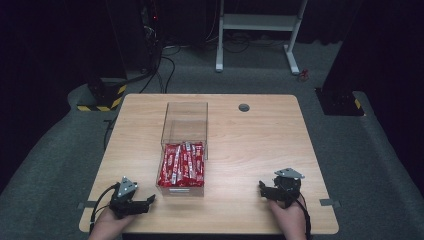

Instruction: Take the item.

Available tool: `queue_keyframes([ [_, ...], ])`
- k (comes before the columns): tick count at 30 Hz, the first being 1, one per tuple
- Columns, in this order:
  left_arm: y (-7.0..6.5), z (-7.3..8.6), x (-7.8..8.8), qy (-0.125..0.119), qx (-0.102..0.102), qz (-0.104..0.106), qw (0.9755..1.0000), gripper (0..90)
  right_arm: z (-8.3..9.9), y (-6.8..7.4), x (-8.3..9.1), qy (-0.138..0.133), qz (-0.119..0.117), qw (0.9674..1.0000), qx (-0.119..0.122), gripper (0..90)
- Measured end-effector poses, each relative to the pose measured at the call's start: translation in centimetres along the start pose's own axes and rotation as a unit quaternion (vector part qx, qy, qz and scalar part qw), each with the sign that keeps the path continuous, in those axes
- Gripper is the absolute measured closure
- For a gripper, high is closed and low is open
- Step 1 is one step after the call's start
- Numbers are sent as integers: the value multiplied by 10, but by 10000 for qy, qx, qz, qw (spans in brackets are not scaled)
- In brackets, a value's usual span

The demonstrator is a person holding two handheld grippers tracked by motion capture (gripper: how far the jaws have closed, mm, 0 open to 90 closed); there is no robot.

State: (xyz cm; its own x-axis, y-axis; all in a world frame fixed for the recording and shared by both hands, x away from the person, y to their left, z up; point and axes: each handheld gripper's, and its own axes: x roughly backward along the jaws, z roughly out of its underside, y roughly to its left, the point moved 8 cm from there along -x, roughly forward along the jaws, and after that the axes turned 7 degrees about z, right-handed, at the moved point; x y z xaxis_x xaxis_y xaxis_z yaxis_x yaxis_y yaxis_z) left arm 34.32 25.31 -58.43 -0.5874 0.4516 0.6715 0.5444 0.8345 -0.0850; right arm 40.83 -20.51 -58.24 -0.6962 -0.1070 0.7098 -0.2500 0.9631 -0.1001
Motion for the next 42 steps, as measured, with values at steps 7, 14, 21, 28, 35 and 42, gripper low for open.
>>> queue_keyframes([
  [7,0,-1,-1,0,-18,18,10000,139,0,0,1,-5,-24,10000,26,82],
  [14,0,-1,-1,2,-15,34,10000,139,1,0,1,-8,-35,10000,39,82],
  [21,0,-1,-1,1,-15,36,10000,139,1,0,1,-12,-63,10000,70,81],
  [28,0,-1,-1,2,-24,46,10000,139,0,0,2,0,-128,9999,109,113],
  [35,0,-1,-1,-1,-34,53,10000,139,-2,5,7,-106,-263,9994,186,128],
  [42,0,-1,-1,0,-35,54,10000,139,-7,12,12,-313,-376,9983,329,130],
])
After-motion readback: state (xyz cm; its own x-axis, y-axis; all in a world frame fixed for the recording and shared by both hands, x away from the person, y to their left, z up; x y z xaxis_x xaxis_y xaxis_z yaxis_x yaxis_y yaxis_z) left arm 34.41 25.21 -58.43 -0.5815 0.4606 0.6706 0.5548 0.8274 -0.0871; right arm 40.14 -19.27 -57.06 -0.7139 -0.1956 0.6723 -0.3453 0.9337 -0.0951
